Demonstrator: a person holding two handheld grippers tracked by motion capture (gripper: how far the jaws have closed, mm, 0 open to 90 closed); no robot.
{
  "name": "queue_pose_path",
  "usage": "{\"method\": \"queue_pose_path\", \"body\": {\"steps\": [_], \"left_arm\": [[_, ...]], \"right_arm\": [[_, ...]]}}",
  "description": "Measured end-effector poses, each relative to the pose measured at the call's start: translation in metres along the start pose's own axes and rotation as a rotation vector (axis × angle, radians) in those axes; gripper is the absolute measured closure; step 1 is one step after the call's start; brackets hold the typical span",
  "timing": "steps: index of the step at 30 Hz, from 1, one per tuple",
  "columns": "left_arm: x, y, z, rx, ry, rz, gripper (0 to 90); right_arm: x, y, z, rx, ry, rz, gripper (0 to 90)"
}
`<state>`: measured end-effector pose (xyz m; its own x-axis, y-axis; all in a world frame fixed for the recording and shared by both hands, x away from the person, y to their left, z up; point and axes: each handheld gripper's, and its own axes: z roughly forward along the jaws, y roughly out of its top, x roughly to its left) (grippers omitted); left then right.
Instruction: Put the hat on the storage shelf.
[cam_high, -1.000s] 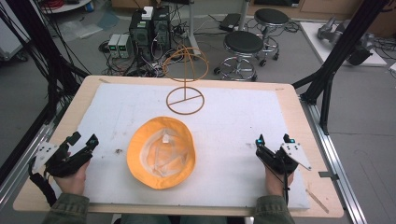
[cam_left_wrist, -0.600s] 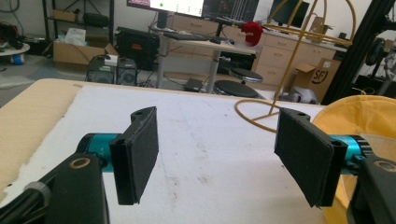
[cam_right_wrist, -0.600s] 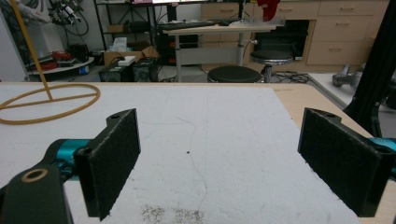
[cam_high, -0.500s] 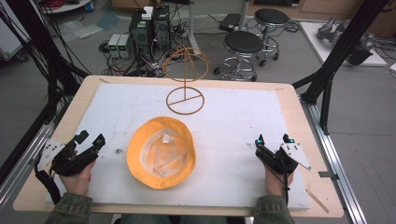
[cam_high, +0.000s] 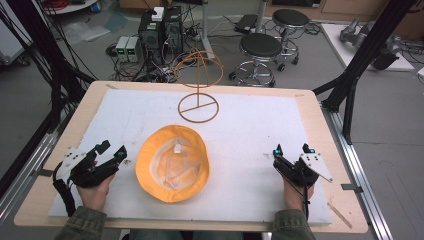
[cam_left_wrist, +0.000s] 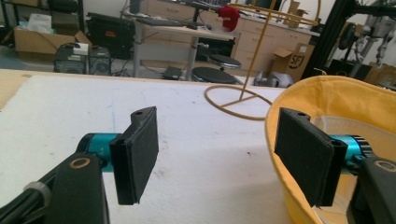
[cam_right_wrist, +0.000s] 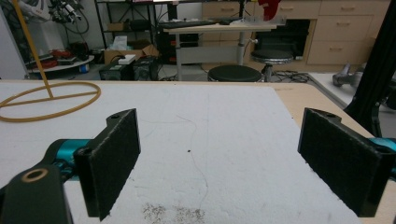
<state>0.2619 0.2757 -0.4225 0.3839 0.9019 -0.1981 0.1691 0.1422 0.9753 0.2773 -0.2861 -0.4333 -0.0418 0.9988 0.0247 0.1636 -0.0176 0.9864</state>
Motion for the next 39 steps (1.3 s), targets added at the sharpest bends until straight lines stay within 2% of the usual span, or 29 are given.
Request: {"method": "queue_pose_path", "body": {"steps": [6, 12, 15, 17, 21, 39], "left_arm": [[-0.004, -0.002, 0.005, 0.017, -0.024, 0.003, 30.7], [-0.005, -0.004, 0.008, 0.029, -0.030, -0.006, 30.7], [-0.005, -0.004, 0.010, 0.036, -0.059, -0.017, 30.5], [-0.005, -0.006, 0.012, 0.053, -0.089, -0.028, 30.4], [-0.007, -0.009, 0.017, 0.088, -0.115, -0.042, 30.0], [-0.012, -0.017, 0.029, 0.182, -0.186, -0.060, 29.2]], "right_arm": [[0.000, 0.000, 0.000, 0.003, 0.001, -0.003, 11.9], [0.000, 0.000, 0.001, 0.002, 0.001, -0.002, 11.9], [0.000, 0.000, 0.001, 0.002, -0.001, -0.004, 11.9], [0.000, 0.000, 0.001, 0.004, -0.002, -0.009, 11.9], [0.000, 0.000, 0.001, 0.002, -0.002, -0.015, 11.9], [0.001, -0.001, 0.001, 0.010, 0.003, -0.009, 11.9]]}}
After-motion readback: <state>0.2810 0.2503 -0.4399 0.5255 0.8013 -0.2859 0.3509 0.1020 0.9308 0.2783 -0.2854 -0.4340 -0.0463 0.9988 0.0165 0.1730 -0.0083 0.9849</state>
